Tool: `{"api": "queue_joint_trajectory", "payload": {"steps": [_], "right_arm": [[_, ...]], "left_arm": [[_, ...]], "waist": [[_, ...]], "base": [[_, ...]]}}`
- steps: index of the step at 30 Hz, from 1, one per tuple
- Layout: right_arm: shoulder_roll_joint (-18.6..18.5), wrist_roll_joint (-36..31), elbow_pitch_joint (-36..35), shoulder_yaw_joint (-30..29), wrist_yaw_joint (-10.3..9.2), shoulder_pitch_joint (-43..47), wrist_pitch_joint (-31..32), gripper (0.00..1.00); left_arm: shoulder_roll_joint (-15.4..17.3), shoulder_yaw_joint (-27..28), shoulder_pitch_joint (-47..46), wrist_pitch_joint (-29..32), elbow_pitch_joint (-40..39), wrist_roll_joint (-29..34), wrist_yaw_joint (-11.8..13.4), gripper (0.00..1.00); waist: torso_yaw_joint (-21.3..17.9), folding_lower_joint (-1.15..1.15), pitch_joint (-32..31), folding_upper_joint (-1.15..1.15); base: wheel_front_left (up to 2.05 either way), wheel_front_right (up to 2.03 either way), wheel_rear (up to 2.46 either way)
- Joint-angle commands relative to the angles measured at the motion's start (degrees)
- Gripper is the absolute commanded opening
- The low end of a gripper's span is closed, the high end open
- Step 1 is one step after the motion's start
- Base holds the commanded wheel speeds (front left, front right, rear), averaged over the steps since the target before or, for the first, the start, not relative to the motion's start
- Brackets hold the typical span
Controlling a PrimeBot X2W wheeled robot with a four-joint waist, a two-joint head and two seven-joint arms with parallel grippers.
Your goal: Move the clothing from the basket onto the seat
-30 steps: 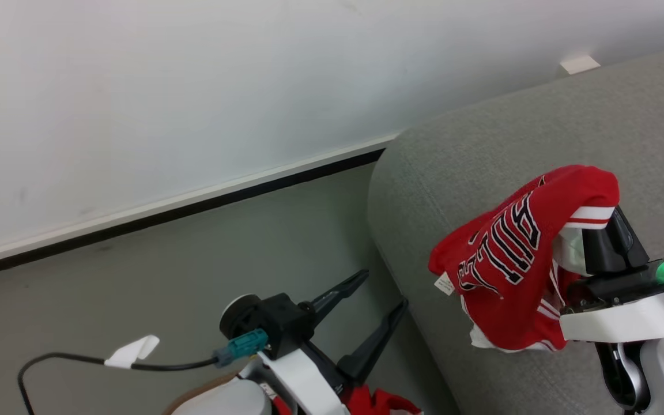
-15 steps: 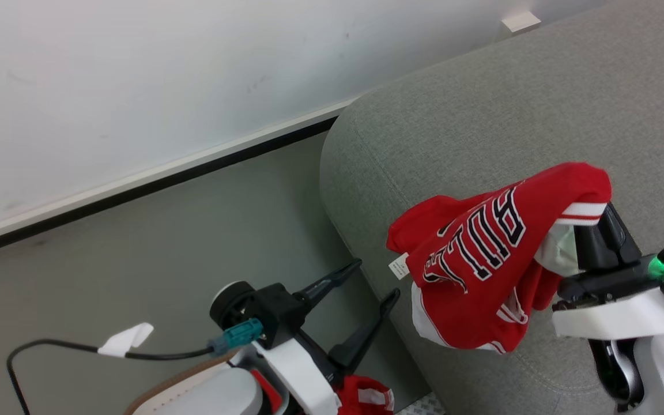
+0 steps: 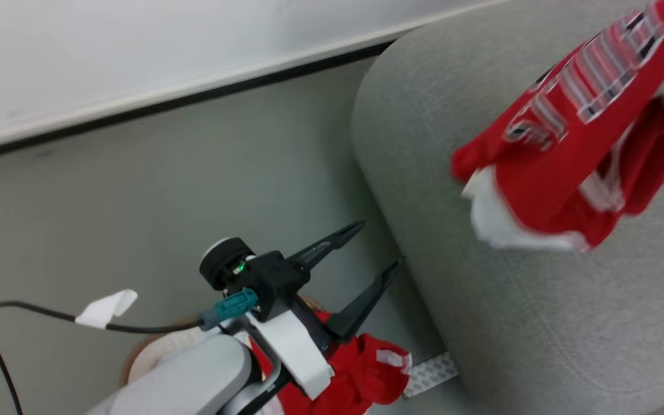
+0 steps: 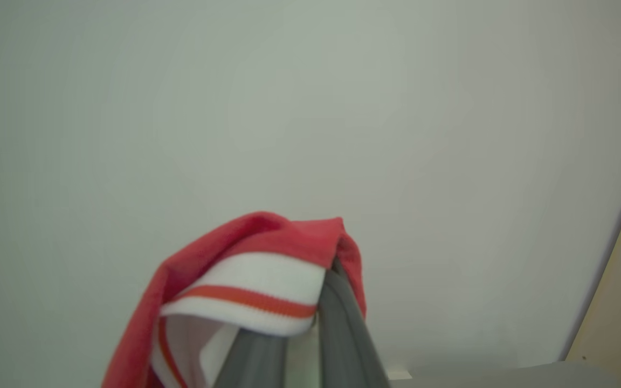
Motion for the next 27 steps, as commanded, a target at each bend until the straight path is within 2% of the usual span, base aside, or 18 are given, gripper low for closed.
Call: {"api": "queue_joint_trajectory", "payload": {"steps": [1,9,14,22,27], "right_arm": [[-2.02,-0.02,0.91,-1.79,-0.12,-3.45,0.84,0.0],[-9.28,-3.49,5.57,-9.17,-0.12,-14.37,4.97,0.0],[-11.84,-5.75,9.39,-12.13,-0.13,-18.72,7.16,0.0],[-14.62,-8.67,19.25,-13.05,-0.13,-18.83,11.72,0.0],[-13.42,-9.51,24.8,-12.36,-0.13,-16.32,13.49,0.0]], "left_arm": [[0.62,0.24,-1.07,0.4,-0.59,1.04,-0.15,1.0],[2.07,0.98,-3.79,0.87,-2.43,1.49,-0.55,1.0],[3.17,1.71,-5.8,1.27,-3.41,1.87,-1.08,1.0],[4.62,3.27,-7.39,0.45,-4.12,1.97,-0.65,1.0],[5.07,3.36,-7.95,0.29,-4.04,2.33,-0.81,1.0]], "waist": [[3.24,-0.01,3.99,-0.01],[7.85,-0.01,11.63,-0.01],[10.43,-0.01,16.61,-0.01],[12.37,-0.01,21.95,-0.01],[12.9,-0.01,23.43,-0.01]], "base": [[0.0,0.0,0.0],[0.0,0.0,0.0],[0.0,0.0,0.0],[0.0,0.0,0.0],[0.0,0.0,0.0]]}}
